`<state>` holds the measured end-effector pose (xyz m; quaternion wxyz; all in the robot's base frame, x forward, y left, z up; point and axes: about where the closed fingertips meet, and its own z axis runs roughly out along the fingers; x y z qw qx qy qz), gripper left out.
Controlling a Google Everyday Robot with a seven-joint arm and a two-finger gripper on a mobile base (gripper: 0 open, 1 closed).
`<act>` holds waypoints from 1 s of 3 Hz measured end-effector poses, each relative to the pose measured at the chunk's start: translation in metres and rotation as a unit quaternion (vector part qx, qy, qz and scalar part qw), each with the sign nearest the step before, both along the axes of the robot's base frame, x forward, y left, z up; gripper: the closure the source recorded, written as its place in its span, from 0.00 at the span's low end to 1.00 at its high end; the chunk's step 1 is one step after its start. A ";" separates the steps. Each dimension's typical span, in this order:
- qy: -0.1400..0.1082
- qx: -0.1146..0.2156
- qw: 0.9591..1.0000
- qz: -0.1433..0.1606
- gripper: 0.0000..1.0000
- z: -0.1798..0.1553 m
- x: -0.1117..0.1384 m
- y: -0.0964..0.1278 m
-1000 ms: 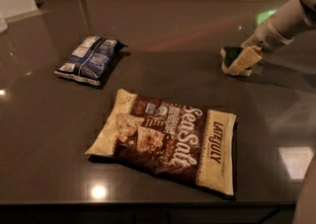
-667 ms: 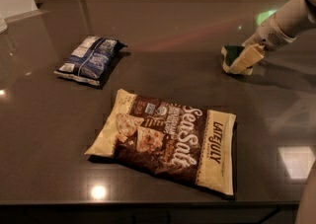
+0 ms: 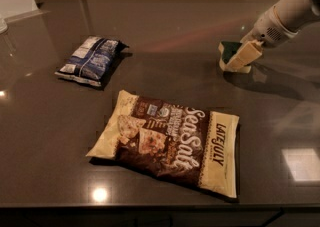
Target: Move sponge near brown chip bag
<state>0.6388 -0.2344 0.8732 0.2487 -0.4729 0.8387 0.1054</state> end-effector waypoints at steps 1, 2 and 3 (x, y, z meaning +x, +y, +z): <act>0.015 0.018 0.999 0.039 1.00 0.013 -0.024 0.040; 0.036 0.039 0.996 0.071 1.00 0.018 -0.047 0.071; 0.050 0.056 0.993 0.090 1.00 0.020 -0.065 0.092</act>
Offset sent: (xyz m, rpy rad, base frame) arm -0.0774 0.1043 0.0272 0.1283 0.1206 0.2188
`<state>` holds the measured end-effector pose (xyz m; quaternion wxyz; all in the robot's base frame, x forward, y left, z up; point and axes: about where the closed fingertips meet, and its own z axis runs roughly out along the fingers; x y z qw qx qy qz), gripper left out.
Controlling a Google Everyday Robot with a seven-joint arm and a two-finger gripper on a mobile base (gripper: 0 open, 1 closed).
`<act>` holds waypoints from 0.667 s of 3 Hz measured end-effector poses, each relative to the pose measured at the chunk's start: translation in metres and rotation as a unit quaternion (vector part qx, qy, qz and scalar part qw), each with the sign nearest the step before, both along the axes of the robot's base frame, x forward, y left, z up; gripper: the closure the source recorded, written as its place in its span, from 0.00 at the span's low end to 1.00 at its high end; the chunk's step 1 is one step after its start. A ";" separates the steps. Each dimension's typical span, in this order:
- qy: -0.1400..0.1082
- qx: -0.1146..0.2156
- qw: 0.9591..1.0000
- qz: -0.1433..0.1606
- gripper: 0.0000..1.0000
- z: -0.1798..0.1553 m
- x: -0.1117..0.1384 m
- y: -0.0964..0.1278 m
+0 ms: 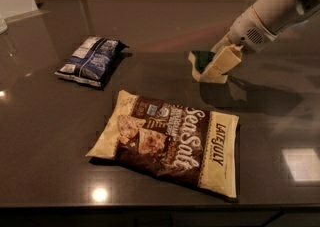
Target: Move sponge near brown chip bag
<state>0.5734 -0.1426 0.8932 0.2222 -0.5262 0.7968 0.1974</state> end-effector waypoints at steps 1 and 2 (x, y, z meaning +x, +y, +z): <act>0.014 0.005 1.000 0.012 0.86 -0.002 -0.019 0.013; 0.027 0.005 1.000 0.013 0.62 -0.004 -0.035 0.019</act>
Offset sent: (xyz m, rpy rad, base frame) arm -0.0561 0.0219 -0.0041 0.0070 0.0847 0.0219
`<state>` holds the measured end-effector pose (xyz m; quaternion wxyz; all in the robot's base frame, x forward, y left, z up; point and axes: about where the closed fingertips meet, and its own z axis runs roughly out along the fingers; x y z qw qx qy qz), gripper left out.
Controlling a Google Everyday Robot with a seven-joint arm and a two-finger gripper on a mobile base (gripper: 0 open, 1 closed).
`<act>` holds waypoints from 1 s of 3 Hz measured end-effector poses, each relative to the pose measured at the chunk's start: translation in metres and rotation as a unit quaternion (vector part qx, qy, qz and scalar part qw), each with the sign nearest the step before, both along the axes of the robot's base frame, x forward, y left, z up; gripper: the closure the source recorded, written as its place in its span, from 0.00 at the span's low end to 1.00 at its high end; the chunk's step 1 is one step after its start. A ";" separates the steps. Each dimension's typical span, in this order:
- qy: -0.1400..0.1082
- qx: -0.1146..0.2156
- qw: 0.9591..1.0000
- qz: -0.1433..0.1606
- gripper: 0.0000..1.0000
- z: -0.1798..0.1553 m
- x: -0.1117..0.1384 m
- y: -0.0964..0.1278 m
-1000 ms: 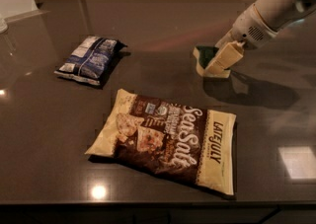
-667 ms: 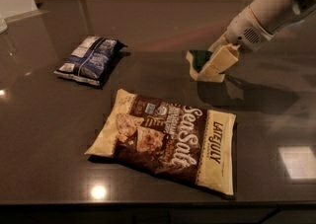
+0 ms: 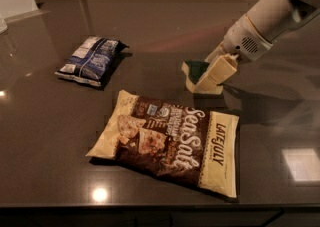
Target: Move sponge near brown chip bag
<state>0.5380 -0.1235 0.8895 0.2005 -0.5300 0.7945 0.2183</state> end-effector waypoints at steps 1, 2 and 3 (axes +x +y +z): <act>0.002 -0.003 1.000 -0.009 0.39 -0.004 -0.010 0.001; 0.003 -0.003 1.000 -0.008 0.16 -0.005 -0.010 0.003; 0.003 -0.002 1.000 -0.007 0.00 -0.005 -0.010 0.004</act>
Offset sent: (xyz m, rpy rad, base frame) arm -0.0095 0.0012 -0.0033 -0.0046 0.0045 -0.0165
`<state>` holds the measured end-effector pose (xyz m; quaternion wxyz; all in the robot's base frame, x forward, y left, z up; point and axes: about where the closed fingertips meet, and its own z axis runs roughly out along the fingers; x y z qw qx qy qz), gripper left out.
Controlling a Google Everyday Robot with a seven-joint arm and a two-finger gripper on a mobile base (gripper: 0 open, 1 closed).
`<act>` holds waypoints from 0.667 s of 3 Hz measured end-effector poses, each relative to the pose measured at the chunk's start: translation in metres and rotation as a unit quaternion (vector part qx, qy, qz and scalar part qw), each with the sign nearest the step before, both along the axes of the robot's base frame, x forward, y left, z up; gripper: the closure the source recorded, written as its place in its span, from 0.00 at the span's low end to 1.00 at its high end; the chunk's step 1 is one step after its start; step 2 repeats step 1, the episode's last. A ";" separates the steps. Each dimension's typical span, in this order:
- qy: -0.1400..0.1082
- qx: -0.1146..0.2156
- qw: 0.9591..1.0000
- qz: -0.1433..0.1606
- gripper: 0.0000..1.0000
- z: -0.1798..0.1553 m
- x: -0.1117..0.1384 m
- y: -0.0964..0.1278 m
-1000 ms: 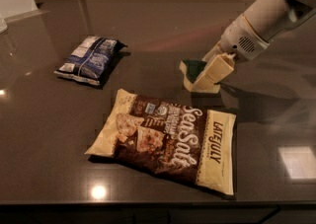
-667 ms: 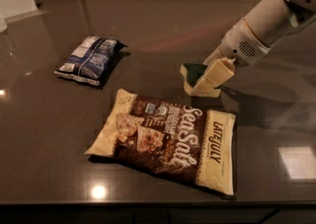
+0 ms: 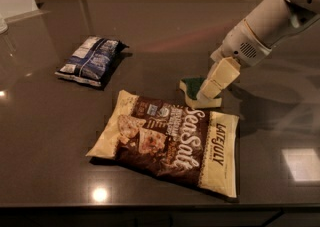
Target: Move sponge near brown chip bag
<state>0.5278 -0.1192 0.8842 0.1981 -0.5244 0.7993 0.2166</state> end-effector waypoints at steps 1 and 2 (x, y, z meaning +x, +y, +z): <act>0.000 0.000 1.000 0.000 0.00 0.000 0.000 0.000; 0.000 0.000 1.000 0.000 0.00 0.000 0.000 0.000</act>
Offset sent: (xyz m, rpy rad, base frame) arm 0.0000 0.0000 0.0000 0.0000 0.0000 0.0000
